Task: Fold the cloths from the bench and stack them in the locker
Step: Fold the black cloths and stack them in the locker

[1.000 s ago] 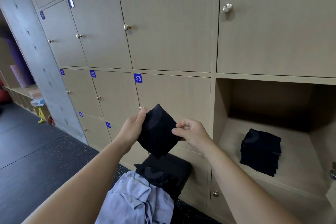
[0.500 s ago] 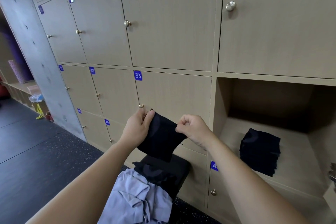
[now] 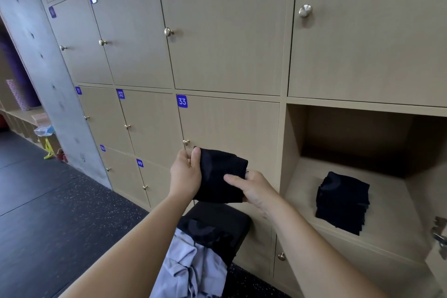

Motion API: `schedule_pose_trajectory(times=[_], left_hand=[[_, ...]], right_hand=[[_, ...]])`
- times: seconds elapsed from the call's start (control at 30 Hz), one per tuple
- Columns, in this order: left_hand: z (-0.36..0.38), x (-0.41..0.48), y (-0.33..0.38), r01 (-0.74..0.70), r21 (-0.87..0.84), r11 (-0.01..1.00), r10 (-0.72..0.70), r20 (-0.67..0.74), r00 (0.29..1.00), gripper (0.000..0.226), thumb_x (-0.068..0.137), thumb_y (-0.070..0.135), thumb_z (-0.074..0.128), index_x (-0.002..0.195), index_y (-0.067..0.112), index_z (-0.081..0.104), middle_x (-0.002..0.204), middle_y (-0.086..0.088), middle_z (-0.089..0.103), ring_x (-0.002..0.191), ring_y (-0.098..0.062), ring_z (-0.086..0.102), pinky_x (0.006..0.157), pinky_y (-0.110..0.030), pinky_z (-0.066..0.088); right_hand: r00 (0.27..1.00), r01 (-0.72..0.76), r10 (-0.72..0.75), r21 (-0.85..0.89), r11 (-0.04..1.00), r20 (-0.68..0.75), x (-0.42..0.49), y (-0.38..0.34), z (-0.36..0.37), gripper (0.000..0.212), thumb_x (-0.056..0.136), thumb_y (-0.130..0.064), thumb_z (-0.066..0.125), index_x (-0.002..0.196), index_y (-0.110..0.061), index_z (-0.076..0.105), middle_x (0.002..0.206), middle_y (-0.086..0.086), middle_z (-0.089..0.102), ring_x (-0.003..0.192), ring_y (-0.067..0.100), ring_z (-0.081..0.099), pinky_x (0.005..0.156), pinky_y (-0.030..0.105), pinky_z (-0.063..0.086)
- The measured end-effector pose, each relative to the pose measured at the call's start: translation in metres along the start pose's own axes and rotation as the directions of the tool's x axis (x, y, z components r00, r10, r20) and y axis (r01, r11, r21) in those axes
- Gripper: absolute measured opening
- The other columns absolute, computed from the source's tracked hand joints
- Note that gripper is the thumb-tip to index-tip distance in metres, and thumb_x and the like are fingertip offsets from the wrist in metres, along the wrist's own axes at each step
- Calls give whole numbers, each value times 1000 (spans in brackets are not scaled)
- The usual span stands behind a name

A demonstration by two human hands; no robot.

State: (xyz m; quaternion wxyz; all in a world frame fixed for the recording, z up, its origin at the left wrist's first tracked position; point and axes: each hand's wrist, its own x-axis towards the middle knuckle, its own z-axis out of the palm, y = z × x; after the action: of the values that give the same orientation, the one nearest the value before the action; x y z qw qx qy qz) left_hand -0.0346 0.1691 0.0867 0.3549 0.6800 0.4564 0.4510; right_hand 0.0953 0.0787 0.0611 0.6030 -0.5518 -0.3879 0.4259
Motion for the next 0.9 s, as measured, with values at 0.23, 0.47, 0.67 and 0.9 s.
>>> schedule_pose_trajectory(times=[0.23,0.47,0.67,0.9], left_hand=[[14,-3,-10,262,-43,964,-244,246,938,60,85,68,53,83,8,56,74,-8,58,68,-21,57,62,-31,48],[69,-41,-8,149,-83,985,-103,405,908,33,94,39,61,90,6,65,60,0,61,44,-9,55,45,-20,43],[135,-70,7,61,-55,997,-30,444,896,24,102,31,47,87,14,56,67,-5,64,51,-16,62,44,-23,45],[204,-85,8,199,-47,979,-127,625,770,21,99,32,53,93,14,61,86,-6,68,84,-23,65,71,-35,54]], right_hand=[[964,90,-140,-218,972,-225,-7,-1,-15,3,93,-21,60,94,-18,61,87,2,68,69,14,63,48,20,46],[928,-7,-12,-51,999,-371,-34,11,-63,31,97,-41,53,88,-12,60,68,1,61,49,10,54,42,19,39],[771,-43,-177,-327,944,-612,-57,31,-125,31,94,-30,58,69,-12,54,67,4,57,64,14,54,55,25,40],[759,-197,-13,-249,948,-651,-71,62,-203,44,90,-23,62,60,-17,31,58,1,34,59,18,36,58,29,33]])
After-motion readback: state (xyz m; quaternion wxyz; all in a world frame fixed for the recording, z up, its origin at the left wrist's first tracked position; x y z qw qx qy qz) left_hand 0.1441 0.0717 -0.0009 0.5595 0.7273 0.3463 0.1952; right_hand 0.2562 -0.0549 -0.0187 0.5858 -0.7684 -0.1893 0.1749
